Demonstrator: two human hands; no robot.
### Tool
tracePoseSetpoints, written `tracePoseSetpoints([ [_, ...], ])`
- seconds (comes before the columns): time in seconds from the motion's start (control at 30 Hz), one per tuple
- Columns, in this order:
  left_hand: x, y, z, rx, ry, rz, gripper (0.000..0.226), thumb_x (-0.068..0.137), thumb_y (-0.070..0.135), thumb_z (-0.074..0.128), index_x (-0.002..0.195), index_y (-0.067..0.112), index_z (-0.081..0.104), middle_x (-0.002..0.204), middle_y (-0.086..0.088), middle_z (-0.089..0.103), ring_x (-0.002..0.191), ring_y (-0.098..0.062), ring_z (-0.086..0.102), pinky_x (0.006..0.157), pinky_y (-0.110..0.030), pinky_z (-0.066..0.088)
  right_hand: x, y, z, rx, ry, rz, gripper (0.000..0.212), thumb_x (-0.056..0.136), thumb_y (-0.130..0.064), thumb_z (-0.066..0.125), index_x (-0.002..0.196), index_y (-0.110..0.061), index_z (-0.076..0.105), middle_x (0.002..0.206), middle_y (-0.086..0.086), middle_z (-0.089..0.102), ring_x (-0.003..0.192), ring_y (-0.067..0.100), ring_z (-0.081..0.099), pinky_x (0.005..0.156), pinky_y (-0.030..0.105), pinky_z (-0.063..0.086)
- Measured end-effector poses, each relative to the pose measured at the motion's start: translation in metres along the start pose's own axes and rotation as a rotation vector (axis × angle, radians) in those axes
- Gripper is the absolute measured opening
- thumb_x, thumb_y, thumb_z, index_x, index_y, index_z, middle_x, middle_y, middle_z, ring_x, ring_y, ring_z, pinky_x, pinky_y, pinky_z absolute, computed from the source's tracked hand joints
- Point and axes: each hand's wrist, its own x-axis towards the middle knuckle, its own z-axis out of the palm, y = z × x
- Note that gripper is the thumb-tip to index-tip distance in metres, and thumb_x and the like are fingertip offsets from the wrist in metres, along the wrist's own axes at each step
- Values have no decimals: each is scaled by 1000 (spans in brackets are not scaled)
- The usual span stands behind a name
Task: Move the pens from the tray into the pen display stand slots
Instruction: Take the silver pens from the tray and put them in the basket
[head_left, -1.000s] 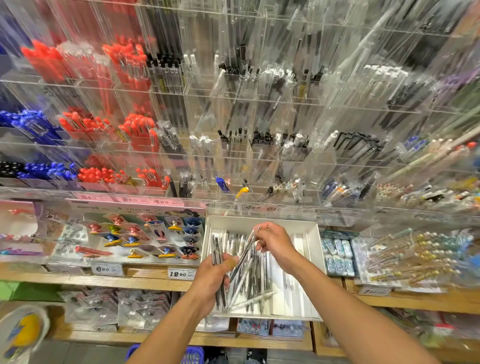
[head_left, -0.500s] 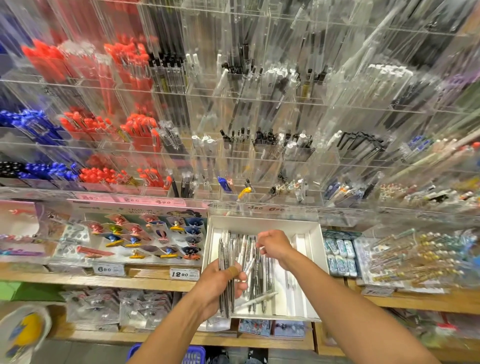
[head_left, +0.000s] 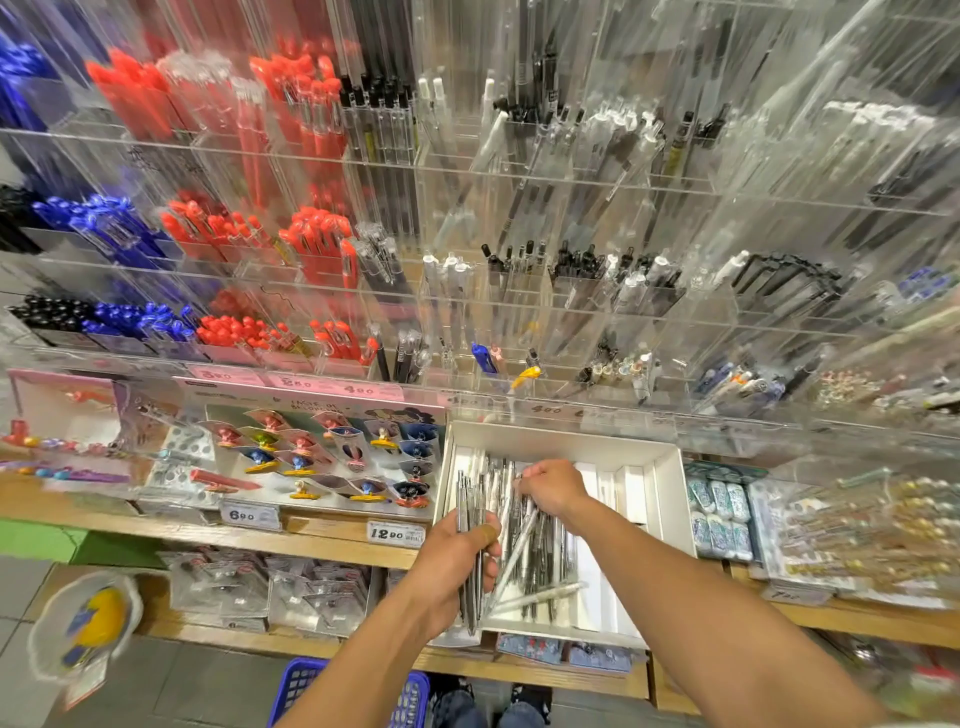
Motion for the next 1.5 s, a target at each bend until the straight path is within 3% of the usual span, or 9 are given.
tracePoseSetpoints([
  [0.17, -4, -2, 2, 64, -17, 14, 17, 92, 13, 67, 108, 8, 60, 64, -1, 59, 48, -12, 48, 47, -26, 41, -18, -4, -20, 78, -2, -34, 10, 91, -5, 55, 86, -13, 52, 91, 8, 67, 66, 18, 60, 58, 31, 49],
  [0.3, -9, 0, 10, 83, 2, 50, 32, 85, 17, 75, 112, 8, 59, 75, 0, 64, 49, -10, 48, 48, -26, 44, -45, -16, -47, 485, -89, -65, 7, 95, 0, 50, 97, -5, 52, 79, 10, 65, 49, 15, 56, 45, 25, 47],
  [0.47, -13, 2, 21, 152, 25, 119, 59, 59, 37, 85, 106, 11, 62, 85, -3, 70, 51, -12, 47, 49, -28, 44, -85, -33, -60, 567, -369, -167, 6, 94, 2, 53, 97, -3, 54, 64, 2, 65, 52, 15, 59, 50, 24, 49],
  [0.7, -13, 2, 22, 171, -52, 116, 30, 78, 21, 81, 97, 6, 64, 62, 2, 63, 54, -14, 51, 56, -32, 45, -94, -31, -62, 656, -480, -164, 10, 94, -8, 59, 103, -4, 61, 83, 7, 66, 62, 15, 62, 60, 23, 54],
  [0.87, -10, 6, 16, -44, -56, 53, 26, 90, 3, 65, 112, -5, 53, 72, -14, 67, 65, -24, 66, 56, -31, 57, -63, 4, -50, 102, -93, -44, 17, 93, -4, 55, 107, -12, 60, 105, 9, 65, 65, 12, 59, 57, 23, 50],
  [1.0, -5, 1, 7, 20, -35, 36, 29, 90, 1, 65, 116, -5, 51, 77, -12, 70, 60, -19, 61, 53, -29, 52, -47, 31, -24, -255, -126, -52, 36, 94, -7, 54, 129, -16, 53, 127, 9, 56, 67, 11, 58, 52, 22, 45],
  [1.1, -2, -4, 1, 52, -26, 23, 21, 93, 6, 63, 111, -3, 55, 70, -7, 64, 57, -16, 55, 53, -29, 47, -40, 37, -14, -307, -84, -106, 32, 94, -12, 54, 126, -17, 53, 125, 8, 56, 71, 14, 58, 56, 23, 42],
  [1.27, -2, -9, -3, 56, -18, 34, 25, 89, 13, 70, 108, 3, 58, 63, -2, 57, 54, -14, 51, 52, -29, 45, -39, 34, -11, -266, -38, -141, 16, 91, -9, 52, 84, -24, 53, 100, 3, 63, 76, 17, 60, 63, 26, 48],
  [1.5, 4, -7, 2, 24, 11, 40, 33, 80, 14, 78, 103, 4, 58, 54, 0, 53, 47, -13, 49, 45, -27, 43, -64, 24, -29, -189, -36, -194, 10, 98, -12, 41, 94, -17, 48, 93, 10, 64, 77, 21, 61, 68, 32, 50],
])
